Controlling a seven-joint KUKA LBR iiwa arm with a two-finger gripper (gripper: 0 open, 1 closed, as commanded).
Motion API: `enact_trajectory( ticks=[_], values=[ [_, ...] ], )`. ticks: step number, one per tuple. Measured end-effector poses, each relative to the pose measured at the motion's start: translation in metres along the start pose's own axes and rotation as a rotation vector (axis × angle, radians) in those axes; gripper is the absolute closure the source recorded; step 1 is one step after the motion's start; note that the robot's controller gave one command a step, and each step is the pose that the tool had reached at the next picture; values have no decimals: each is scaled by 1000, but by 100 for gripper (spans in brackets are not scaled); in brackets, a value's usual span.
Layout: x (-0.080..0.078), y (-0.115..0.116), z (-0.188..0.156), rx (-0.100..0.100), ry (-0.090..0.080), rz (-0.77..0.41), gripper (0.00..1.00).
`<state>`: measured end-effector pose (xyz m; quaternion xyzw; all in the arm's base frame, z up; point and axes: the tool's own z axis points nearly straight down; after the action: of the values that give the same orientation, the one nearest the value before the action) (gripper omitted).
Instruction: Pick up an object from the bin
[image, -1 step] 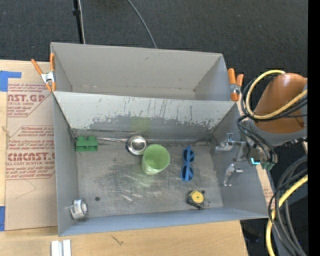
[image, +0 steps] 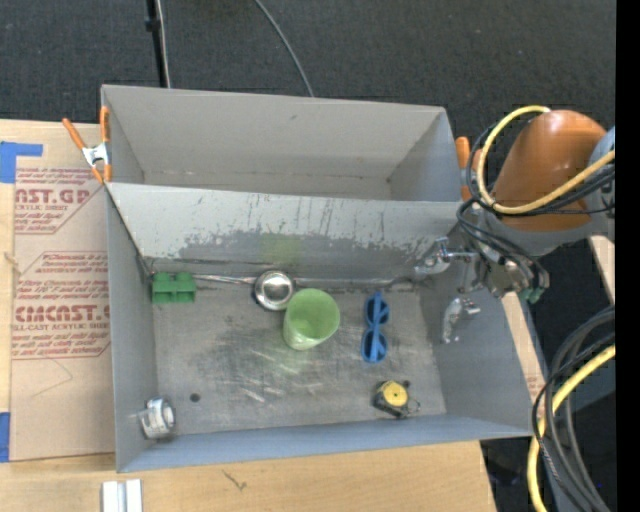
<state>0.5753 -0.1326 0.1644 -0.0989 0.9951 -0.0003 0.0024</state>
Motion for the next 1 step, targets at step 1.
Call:
enact_trajectory(
  ticks=[1],
  values=[
    [-6, 16, 81, -2, 1, -399, 0]
  ],
)
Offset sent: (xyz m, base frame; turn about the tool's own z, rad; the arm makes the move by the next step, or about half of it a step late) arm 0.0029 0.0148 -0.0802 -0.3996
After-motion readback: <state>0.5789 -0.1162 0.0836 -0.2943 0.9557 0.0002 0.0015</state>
